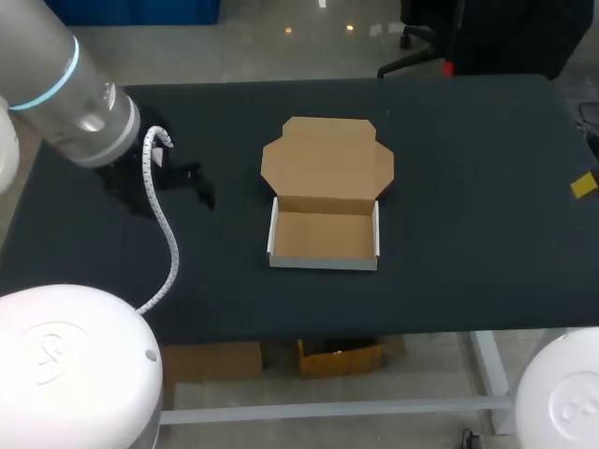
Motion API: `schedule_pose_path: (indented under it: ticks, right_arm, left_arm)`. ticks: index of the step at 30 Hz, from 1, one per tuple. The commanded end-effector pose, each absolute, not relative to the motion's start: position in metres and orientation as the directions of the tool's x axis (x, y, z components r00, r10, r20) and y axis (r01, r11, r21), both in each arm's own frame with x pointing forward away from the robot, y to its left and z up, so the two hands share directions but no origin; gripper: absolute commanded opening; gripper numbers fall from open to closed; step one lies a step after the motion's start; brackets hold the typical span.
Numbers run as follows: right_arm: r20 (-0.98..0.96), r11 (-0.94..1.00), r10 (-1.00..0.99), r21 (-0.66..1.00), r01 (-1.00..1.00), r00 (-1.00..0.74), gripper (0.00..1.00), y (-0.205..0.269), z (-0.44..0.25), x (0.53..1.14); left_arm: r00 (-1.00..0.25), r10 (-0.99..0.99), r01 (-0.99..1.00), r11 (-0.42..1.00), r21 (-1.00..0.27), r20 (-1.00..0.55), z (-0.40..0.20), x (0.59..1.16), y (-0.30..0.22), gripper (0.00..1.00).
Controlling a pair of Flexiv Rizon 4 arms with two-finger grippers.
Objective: Assemble the packaging by folding the flat box into shape, placing the metal phone stand inside, and closing the box properly
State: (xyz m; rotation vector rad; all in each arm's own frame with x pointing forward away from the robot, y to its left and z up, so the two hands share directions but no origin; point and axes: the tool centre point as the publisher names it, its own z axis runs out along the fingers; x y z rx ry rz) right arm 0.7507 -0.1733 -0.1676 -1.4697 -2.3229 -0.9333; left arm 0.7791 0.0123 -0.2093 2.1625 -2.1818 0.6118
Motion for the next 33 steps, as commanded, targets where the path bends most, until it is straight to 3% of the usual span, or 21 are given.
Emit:
schedule_pose_path:
  ticks: [1,33]
  right_arm:
    - [0.509,0.29,0.724,0.388,0.875,-0.465,1.0,-0.173,-0.166,0.749]
    - [0.509,0.29,0.724,0.388,0.875,-0.465,1.0,-0.173,-0.166,0.749]
  left_arm:
    - [-0.025,-0.97,-0.971,-0.034,-0.238,0.241,-0.221,0.798,0.004,1.0]
    - [0.068,-0.981,-0.993,-0.083,-0.08,0.18,-0.29,0.874,0.04,1.0]
